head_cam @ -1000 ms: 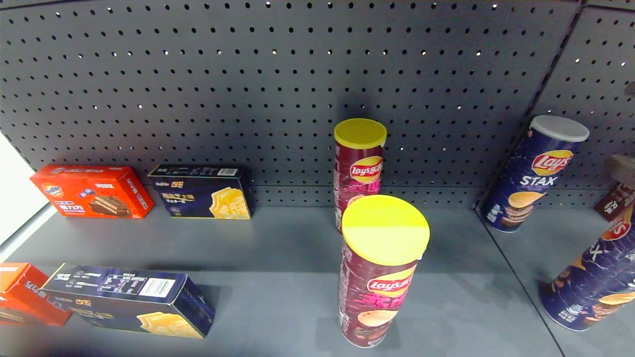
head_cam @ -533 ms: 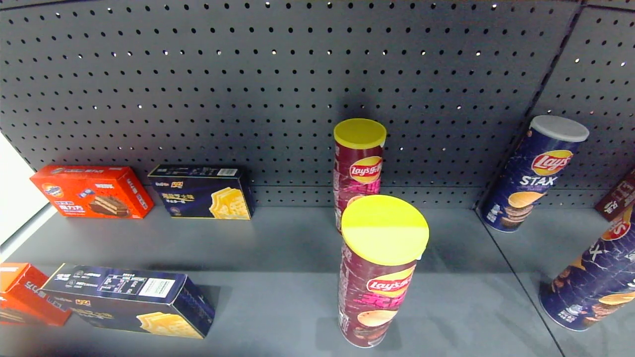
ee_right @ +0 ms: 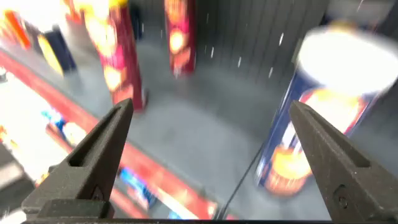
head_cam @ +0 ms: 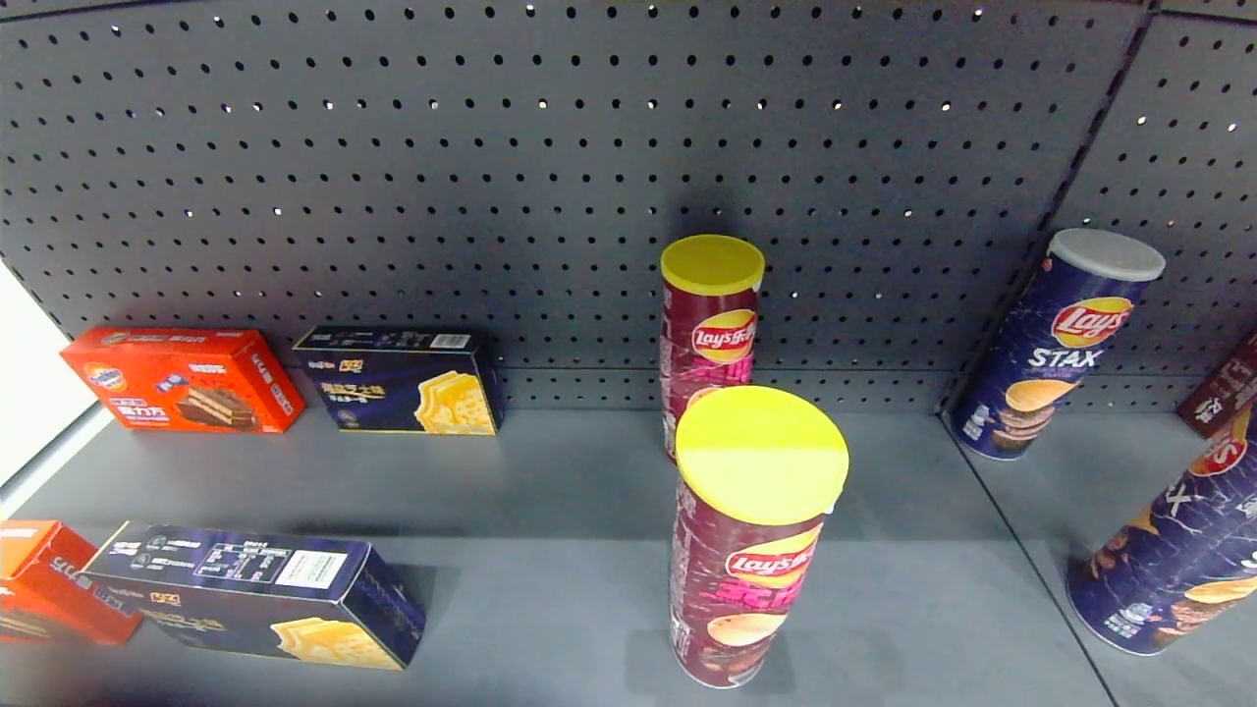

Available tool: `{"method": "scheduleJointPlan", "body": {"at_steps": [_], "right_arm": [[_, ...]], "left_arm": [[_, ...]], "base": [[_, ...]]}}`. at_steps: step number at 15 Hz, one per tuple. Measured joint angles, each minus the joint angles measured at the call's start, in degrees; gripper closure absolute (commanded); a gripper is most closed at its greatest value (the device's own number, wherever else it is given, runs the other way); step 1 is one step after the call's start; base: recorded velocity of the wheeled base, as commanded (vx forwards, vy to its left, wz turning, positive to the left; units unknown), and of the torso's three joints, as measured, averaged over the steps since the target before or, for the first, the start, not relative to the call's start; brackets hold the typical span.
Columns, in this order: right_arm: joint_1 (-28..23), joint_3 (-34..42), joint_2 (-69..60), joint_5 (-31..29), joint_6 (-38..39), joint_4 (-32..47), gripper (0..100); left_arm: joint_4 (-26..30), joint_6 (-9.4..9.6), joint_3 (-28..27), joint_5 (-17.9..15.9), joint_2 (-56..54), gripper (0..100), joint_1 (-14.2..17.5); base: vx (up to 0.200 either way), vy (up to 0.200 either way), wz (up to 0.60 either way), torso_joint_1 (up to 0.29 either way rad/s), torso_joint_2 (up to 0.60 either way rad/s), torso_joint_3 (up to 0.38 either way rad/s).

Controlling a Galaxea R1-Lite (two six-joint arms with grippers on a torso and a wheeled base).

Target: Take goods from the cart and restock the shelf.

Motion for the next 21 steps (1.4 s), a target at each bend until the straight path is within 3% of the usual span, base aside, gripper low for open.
{"method": "scheduleJointPlan", "body": {"at_steps": [5,15,21], "right_arm": [[-0.05,10.56,-9.81,-0.94,0.79,0.11,0],[-0.66,17.75,-17.34,-1.54,1.56,0.33,0],[-8.77,21.33,-17.34,-4.71,6.60,0.02,0]], "left_arm": [[0.00,0.00,0.00,0.00,0.00,0,0.00],[0.02,0.00,0.00,-0.02,0.00,0,0.00],[0.02,0.00,0.00,0.00,0.00,0,0.00]], "base": [[0.000,0.000,0.00,0.000,0.00,0.000],[0.000,0.000,0.00,0.000,0.00,0.000],[0.000,0.000,0.00,0.000,0.00,0.000]]}}
